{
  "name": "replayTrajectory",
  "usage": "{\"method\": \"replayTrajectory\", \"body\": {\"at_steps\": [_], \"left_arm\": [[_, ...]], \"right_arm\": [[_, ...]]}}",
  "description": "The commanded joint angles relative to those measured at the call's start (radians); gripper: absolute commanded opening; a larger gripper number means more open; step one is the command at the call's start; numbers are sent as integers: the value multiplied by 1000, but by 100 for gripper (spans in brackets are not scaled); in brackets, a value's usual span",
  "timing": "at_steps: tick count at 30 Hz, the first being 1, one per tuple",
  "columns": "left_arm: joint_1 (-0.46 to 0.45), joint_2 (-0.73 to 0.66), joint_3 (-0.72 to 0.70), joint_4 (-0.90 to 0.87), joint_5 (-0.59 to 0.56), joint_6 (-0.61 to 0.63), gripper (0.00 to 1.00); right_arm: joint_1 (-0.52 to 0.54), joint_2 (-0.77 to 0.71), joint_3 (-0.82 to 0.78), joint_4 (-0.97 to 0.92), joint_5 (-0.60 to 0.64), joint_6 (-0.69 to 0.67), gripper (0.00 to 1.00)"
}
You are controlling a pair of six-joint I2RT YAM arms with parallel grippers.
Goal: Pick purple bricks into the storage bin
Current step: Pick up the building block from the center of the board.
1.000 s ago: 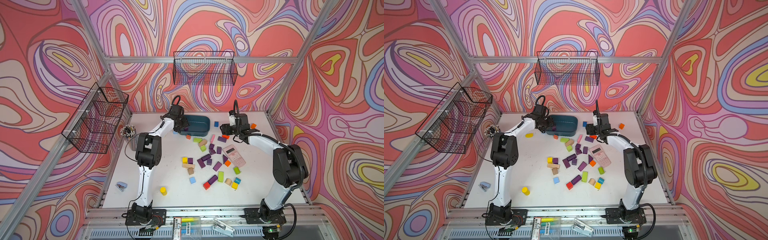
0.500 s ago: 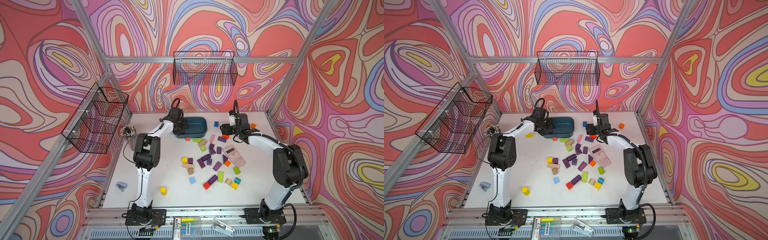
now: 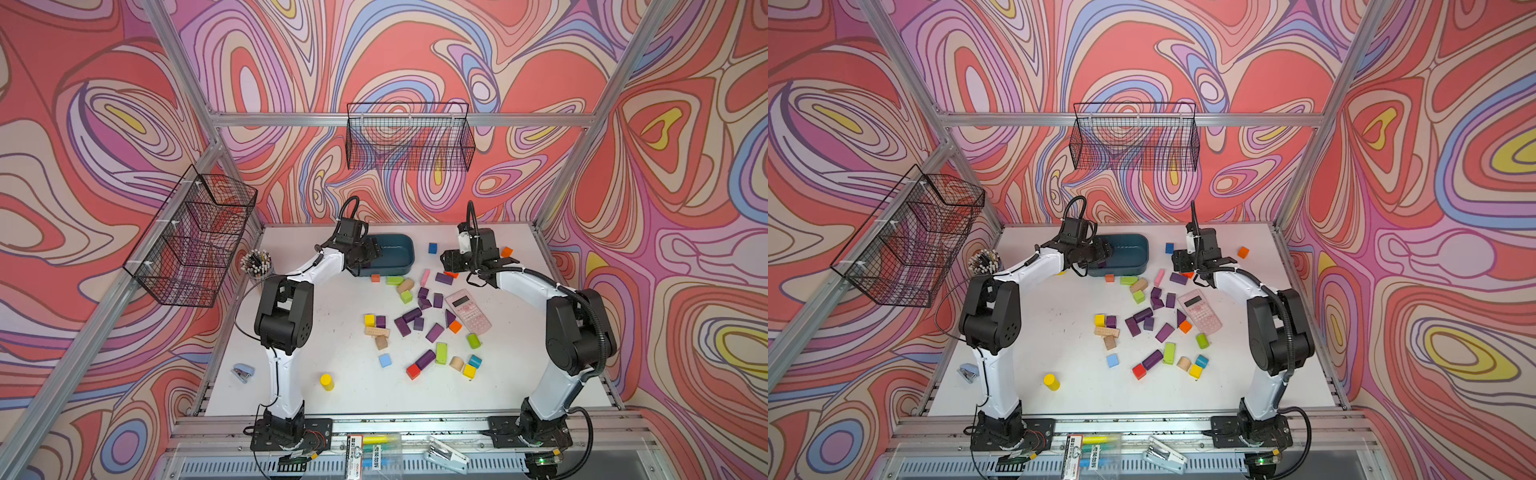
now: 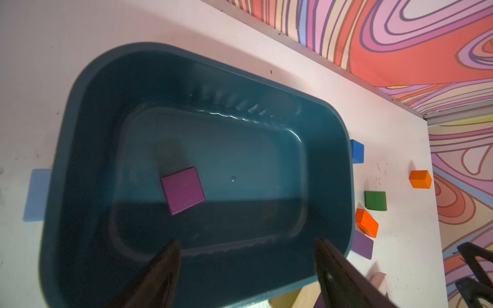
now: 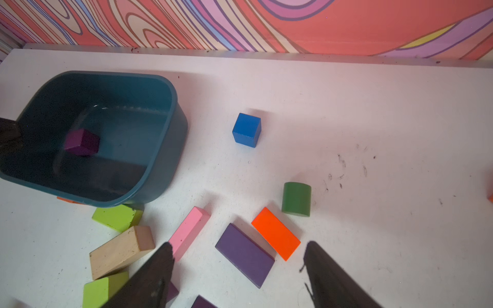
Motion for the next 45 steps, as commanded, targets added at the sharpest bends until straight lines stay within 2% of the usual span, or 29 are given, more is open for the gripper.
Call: {"method": "replayTrajectory", "body": {"at_steps": [1, 8, 19, 24, 29, 36, 45], "left_arm": [[-21, -58, -32, 36, 10, 47, 86], [-57, -119, -86, 6, -32, 96, 87], [-111, -175, -49, -233, -141, 207, 87], [-123, -196, -30, -318, -189, 223, 87], [-131, -227, -36, -367, -219, 253, 87], [-140, -296, -109, -392, -277, 293, 88], [-166, -366, -142, -445, -260, 307, 89]], "right_arm": [[5, -17, -10, -27, 2, 17, 81], [5, -17, -14, -64, 0, 44, 81], [4, -30, -18, -92, -8, 138, 81], [4, 20, 21, -106, 23, 212, 80], [5, 43, 32, -103, 103, 293, 80], [6, 83, 77, -149, 159, 336, 80], [11, 98, 130, -236, 185, 352, 79]]}}
